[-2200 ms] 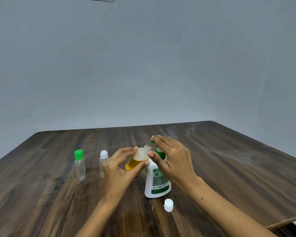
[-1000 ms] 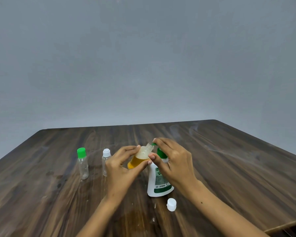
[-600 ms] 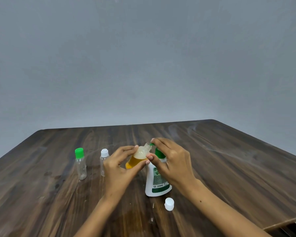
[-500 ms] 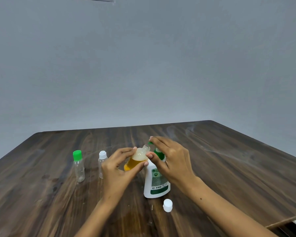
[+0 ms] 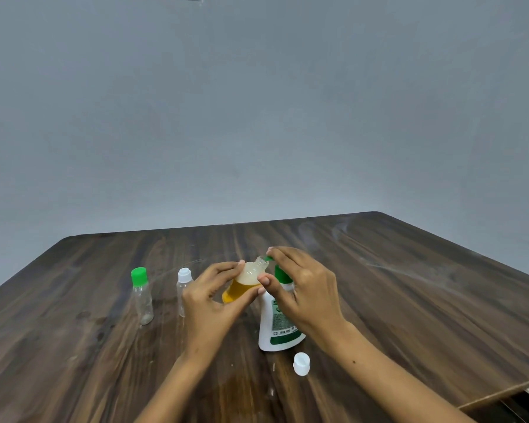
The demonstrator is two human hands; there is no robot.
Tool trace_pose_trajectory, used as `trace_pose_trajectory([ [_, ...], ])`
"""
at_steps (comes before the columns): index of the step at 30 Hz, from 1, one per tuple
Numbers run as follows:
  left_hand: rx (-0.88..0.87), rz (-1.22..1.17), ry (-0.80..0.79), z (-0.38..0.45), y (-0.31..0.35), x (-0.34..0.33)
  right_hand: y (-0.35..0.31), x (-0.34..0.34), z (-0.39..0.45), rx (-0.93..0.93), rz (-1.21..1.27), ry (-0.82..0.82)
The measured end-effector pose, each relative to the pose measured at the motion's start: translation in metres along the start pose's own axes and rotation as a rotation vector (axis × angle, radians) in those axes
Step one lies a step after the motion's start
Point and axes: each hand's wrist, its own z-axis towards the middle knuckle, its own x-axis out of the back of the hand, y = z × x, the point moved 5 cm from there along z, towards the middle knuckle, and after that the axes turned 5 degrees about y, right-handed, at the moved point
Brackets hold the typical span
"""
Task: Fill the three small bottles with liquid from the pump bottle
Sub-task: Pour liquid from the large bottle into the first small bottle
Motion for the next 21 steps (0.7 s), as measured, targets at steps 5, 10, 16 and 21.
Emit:
trace_pose_trajectory([
  [5,0.022,-0.001,-0.011,-0.0001,-0.0029,-0.0006,0.0021,0.0043,0.0096,0.017,0.008,-0.008],
  [10,0.018,-0.005,-0.012,-0.0004,-0.0018,-0.0003,-0.0012,-0.0003,0.0011,-0.048,0.007,0.006],
  [16,0.019,0.01,-0.017,-0.0007,-0.0048,-0.0009,-0.0018,0.0031,0.007,-0.014,0.009,-0.01],
  [21,0.008,0.002,-0.013,-0.0004,-0.0015,-0.0004,-0.0035,0.002,0.0019,-0.034,0.001,-0.022],
])
